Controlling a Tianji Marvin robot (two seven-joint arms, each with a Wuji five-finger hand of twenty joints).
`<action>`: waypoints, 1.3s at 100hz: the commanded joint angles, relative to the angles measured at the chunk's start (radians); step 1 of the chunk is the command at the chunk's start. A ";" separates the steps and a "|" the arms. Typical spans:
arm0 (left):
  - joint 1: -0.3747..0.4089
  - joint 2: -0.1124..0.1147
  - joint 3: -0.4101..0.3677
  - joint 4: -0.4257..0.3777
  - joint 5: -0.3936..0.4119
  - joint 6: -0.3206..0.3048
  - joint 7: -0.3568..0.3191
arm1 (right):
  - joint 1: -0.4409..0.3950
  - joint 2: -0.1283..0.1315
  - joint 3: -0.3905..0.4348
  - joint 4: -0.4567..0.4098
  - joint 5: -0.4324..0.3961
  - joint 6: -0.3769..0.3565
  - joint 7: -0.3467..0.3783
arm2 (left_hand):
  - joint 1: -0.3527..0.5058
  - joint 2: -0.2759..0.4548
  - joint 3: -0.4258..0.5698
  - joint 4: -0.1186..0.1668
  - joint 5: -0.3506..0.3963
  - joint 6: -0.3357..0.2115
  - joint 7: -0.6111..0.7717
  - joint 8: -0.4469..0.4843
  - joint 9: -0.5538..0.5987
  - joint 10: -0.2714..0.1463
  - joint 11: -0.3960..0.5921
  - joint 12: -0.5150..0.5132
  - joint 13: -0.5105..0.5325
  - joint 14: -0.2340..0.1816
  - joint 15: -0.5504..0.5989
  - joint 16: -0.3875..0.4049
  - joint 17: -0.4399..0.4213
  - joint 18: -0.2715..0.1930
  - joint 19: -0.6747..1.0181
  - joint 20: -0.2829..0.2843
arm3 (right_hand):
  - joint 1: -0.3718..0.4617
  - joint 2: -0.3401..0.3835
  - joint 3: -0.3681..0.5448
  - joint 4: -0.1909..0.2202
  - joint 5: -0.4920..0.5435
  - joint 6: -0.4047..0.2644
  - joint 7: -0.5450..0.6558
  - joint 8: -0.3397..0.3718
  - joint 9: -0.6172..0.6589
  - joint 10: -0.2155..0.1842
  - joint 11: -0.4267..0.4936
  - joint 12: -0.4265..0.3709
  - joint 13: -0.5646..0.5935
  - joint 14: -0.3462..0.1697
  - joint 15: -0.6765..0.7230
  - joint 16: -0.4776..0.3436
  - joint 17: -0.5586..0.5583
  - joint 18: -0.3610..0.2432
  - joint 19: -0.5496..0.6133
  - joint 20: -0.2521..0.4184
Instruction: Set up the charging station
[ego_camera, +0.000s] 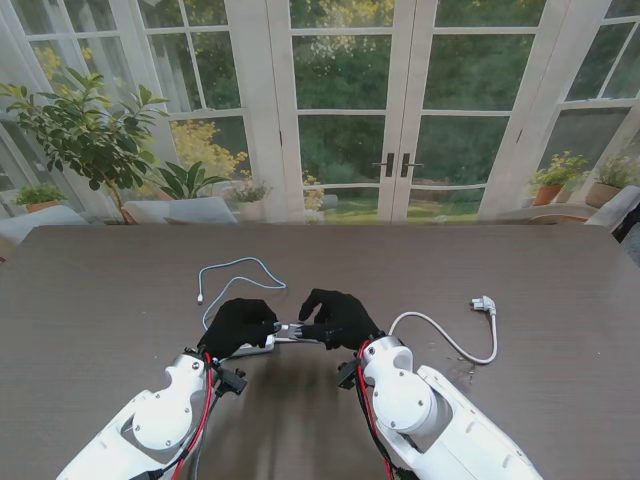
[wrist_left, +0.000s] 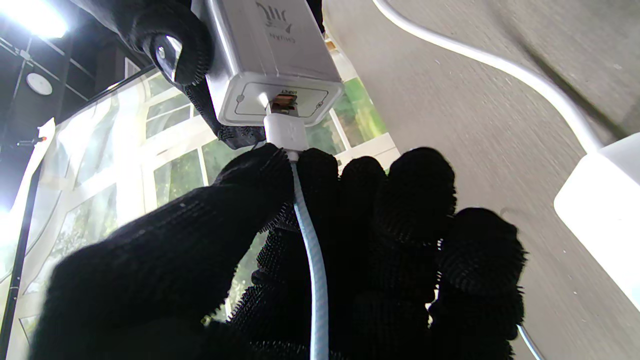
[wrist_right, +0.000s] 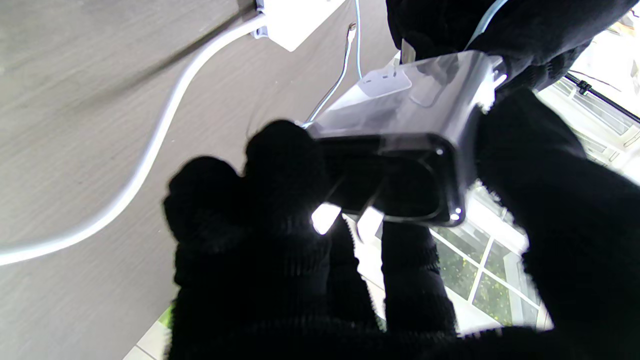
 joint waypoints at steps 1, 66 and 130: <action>-0.003 -0.012 0.012 -0.003 -0.001 -0.008 -0.033 | -0.002 -0.018 -0.011 -0.017 0.004 0.000 0.011 | 0.051 -0.046 0.033 0.001 0.038 -0.080 0.023 -0.012 0.054 -0.027 -0.003 -0.013 0.033 -0.039 -0.016 0.010 0.024 -0.033 -0.016 -0.016 | 0.142 0.036 0.190 0.069 0.013 -0.006 0.278 0.014 0.100 -0.165 0.111 0.057 0.021 -0.071 -0.017 0.173 0.030 -0.032 0.005 0.009; -0.039 -0.025 0.046 0.042 -0.029 -0.050 -0.017 | -0.001 -0.032 -0.025 -0.016 0.024 0.004 -0.017 | 0.045 -0.102 0.055 -0.008 0.078 -0.120 0.069 -0.040 0.101 -0.050 0.001 -0.028 0.040 -0.044 0.033 0.002 0.082 -0.086 -0.044 -0.034 | 0.147 0.034 0.189 0.071 0.013 -0.006 0.278 0.015 0.099 -0.162 0.110 0.059 0.021 -0.073 -0.019 0.172 0.031 -0.032 0.007 0.007; -0.070 -0.041 0.091 0.074 -0.120 -0.080 -0.030 | -0.006 -0.060 -0.031 -0.013 0.072 0.024 -0.076 | 0.048 -0.100 0.054 -0.007 0.076 -0.122 0.072 -0.044 0.099 -0.049 -0.002 -0.028 0.038 -0.042 0.029 -0.011 0.078 -0.086 -0.054 -0.029 | 0.155 0.030 0.188 0.073 0.015 0.002 0.274 0.015 0.101 -0.153 0.107 0.059 0.020 -0.064 -0.018 0.173 0.031 -0.026 0.005 0.006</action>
